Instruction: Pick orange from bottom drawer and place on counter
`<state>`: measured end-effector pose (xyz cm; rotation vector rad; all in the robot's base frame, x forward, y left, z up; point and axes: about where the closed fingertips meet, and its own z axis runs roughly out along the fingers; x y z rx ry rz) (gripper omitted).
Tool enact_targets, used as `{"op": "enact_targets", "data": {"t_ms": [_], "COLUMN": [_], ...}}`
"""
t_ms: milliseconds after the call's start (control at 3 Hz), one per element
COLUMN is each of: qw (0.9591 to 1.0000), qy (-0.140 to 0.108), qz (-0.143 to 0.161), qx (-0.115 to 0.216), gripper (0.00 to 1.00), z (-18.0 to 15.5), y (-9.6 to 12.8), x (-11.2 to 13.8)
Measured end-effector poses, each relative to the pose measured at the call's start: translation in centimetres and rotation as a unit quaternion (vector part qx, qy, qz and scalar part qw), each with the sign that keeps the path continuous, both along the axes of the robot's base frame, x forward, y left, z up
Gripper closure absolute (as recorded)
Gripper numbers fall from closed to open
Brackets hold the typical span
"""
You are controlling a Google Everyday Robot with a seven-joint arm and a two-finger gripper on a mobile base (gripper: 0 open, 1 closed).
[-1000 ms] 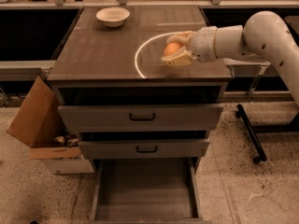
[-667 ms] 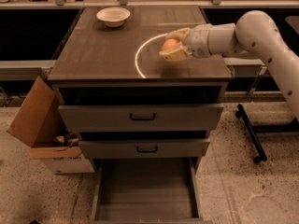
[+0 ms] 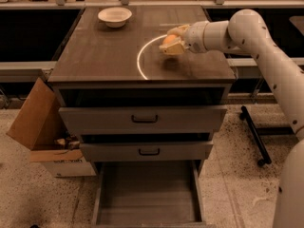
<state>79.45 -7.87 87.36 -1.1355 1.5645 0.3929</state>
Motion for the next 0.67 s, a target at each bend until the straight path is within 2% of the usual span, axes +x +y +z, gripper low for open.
{"op": "enact_targets", "data": {"t_ms": [667], "qw": [0.9997], "qy": [0.019], "qz": [-0.012], "qx": [0.004], "gripper": [0.15], "z": [-0.61], "y": [0.23], "x": [2.02]}}
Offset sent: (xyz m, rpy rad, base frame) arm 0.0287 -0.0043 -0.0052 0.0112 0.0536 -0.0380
